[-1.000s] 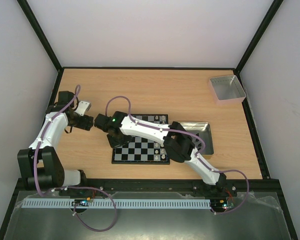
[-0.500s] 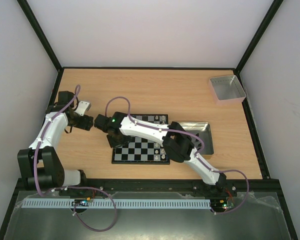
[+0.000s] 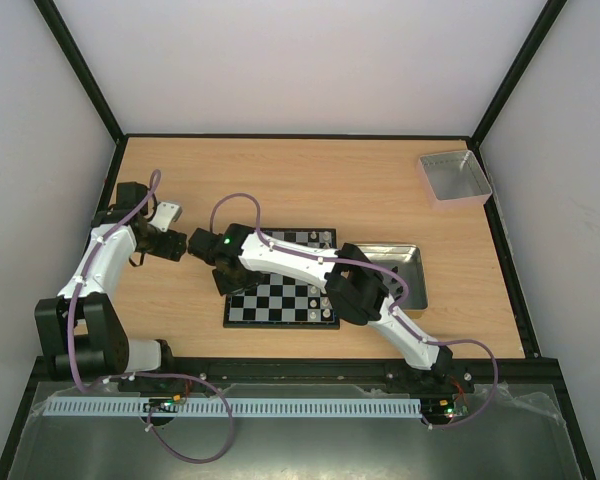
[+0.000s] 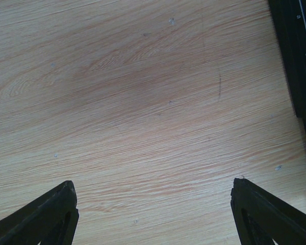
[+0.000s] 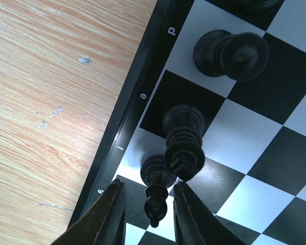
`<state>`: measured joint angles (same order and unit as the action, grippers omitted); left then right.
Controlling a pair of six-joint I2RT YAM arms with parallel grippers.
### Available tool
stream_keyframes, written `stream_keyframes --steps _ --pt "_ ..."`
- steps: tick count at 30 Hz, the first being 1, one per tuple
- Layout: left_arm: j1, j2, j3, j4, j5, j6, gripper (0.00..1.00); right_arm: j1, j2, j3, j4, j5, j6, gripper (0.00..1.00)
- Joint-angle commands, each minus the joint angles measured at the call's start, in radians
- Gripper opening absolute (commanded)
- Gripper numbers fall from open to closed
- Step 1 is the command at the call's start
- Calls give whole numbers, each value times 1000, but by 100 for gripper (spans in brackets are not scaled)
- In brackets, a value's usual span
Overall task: Set up the chess pieces on the board
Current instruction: Place the chess piece on the chessboard.
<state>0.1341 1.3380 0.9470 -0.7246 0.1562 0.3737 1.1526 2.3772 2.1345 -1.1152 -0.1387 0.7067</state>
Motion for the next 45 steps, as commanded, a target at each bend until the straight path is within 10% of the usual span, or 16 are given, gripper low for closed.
stream_keyframes --steps 1,45 --pt "6 4 -4 -19 9 2 82 7 -11 6 3 -11 2 25" --pt "5 5 3 -32 13 0 82 6 -92 -123 65 -12 25 35"
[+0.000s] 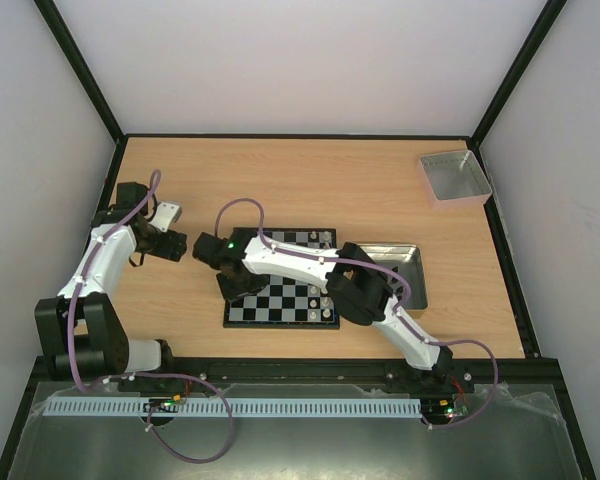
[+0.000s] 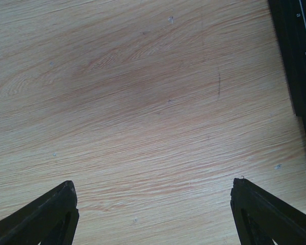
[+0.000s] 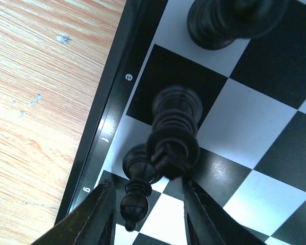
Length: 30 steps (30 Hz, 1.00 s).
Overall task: Set up the chess pieces on the board
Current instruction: Place the chess piece on the chessboard.
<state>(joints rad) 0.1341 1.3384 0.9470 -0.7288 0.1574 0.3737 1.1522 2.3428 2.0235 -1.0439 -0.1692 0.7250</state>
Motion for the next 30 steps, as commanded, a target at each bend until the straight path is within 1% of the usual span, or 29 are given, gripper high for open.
stream_keyframes --steps 1,3,7,10,16,18,21,23,24,25,27,28,30 --pt "5 4 3 -28 14 0 82 6 -61 -13 -5 19 7 37" --pt "5 4 1 -29 14 0 82 6 -69 -14 -4 19 8 38" --pt "5 3 1 -29 12 -1 82 6 -82 -14 -1 11 4 48" --pt "5 2 0 -30 11 -1 81 6 -93 -11 -6 12 2 51" --pt "5 -2 1 -36 9 0 81 6 -147 14 -51 9 2 50" --pt "5 -4 1 -38 10 1 81 4 -190 29 -79 8 2 50" --pt "5 -7 3 -41 5 4 81 -25 -284 25 -158 59 9 50" --pt "5 -7 4 -40 3 4 81 -71 -375 -35 -190 121 15 49" --pt "5 -7 4 -39 2 2 81 -106 -426 -94 -189 134 17 46" --pt "5 -5 5 -37 2 2 81 -146 -487 -185 -179 149 19 42" --pt "4 2 8 -37 5 -3 81 -225 -597 -323 -156 175 29 31" --pt "5 8 11 -37 9 -5 81 -257 -644 -384 -151 185 38 27" --pt "5 18 22 -42 18 -9 81 -309 -732 -508 -125 197 53 25"
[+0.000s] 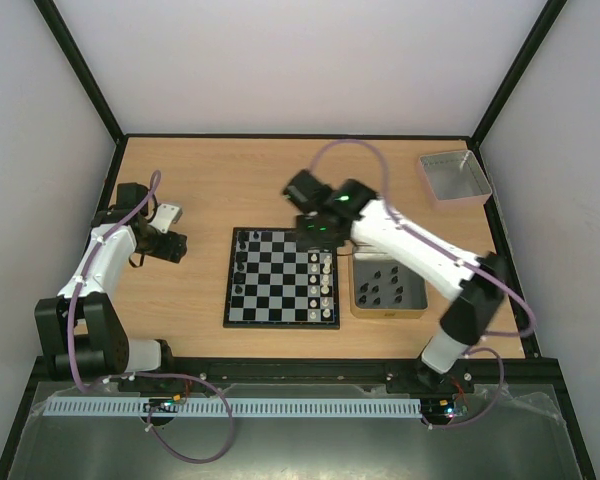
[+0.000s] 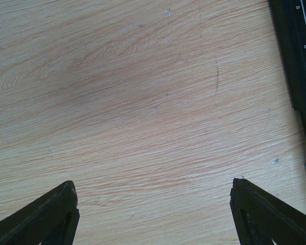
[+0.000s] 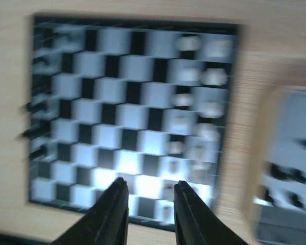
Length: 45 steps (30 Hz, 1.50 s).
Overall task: Set up the chess pieces on the board
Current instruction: Pick up the chess piece from the storage box.
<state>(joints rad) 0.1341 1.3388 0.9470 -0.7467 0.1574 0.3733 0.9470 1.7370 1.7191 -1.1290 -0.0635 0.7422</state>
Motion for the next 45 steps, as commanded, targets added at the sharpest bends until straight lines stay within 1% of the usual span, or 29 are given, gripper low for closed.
stream_keyframes --steps 1,5,7,11,14,22,26,34,45 --pt "3 22 28 -26 21 -12 81 -123 -168 -259 -27 94 46 25" --pt "-3 48 56 -37 31 -19 81 -209 -314 -466 30 68 76 25" --pt "-11 64 68 -40 25 -25 81 -240 -366 -545 61 40 88 31" --pt "-41 88 80 -35 -5 -39 80 -265 -420 -649 106 9 97 36" --pt "-67 110 82 -33 -25 -51 80 -282 -430 -696 147 0 85 37" --pt "-105 132 93 -31 -53 -78 80 -383 -393 -791 254 -53 19 33" --pt "-108 136 91 -32 -64 -82 80 -413 -342 -792 281 -62 -22 33" --pt "-108 136 84 -27 -71 -88 80 -425 -282 -803 327 -91 -43 32" --pt "-108 139 74 -15 -72 -90 80 -425 -280 -847 336 -96 -44 32"
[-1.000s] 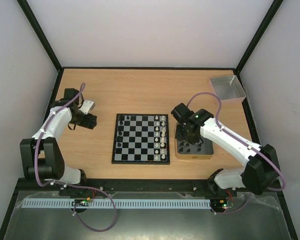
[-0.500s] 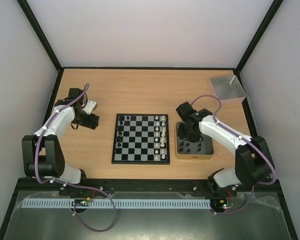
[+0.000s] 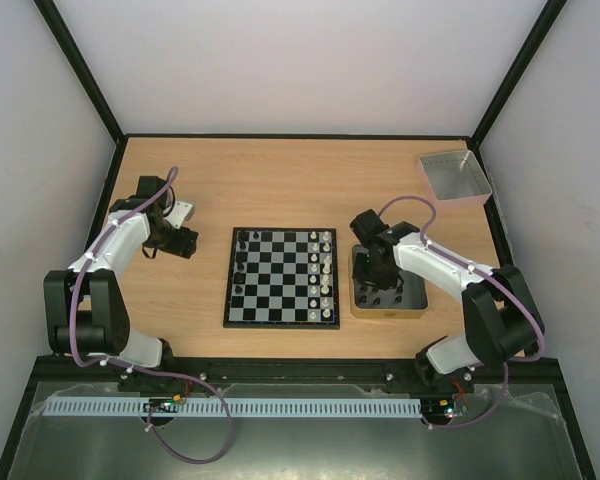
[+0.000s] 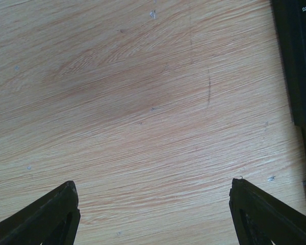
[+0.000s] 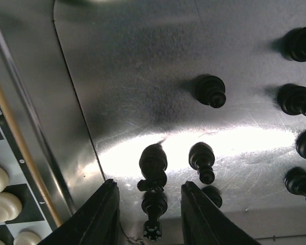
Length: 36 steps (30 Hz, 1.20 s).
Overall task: Set up the chess pieces on the board
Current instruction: Pick up the chess piece from the storage box.
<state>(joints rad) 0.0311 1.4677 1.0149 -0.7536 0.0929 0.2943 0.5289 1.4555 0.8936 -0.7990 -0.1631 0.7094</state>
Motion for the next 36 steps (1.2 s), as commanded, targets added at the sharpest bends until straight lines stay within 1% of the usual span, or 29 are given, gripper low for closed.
stream_keyframes --steps 1,11,18,24,30,36 --pt "-5 10 6 -5 -7 -12 80 -6 3 -24 10 0 -13 32" --pt "-5 5 -1 -3 -21 -7 80 -6 62 -17 42 -9 -29 32" --pt "-5 1 -5 1 -25 -7 80 -7 78 -24 52 -9 -36 27" --pt "-5 5 -7 3 -19 -11 80 -6 82 -23 47 -3 -42 21" --pt "-6 4 -5 2 -21 -11 80 -7 86 -29 50 -1 -48 18" --pt "-5 -1 -10 2 -22 -9 80 -7 87 -41 56 -3 -54 17"
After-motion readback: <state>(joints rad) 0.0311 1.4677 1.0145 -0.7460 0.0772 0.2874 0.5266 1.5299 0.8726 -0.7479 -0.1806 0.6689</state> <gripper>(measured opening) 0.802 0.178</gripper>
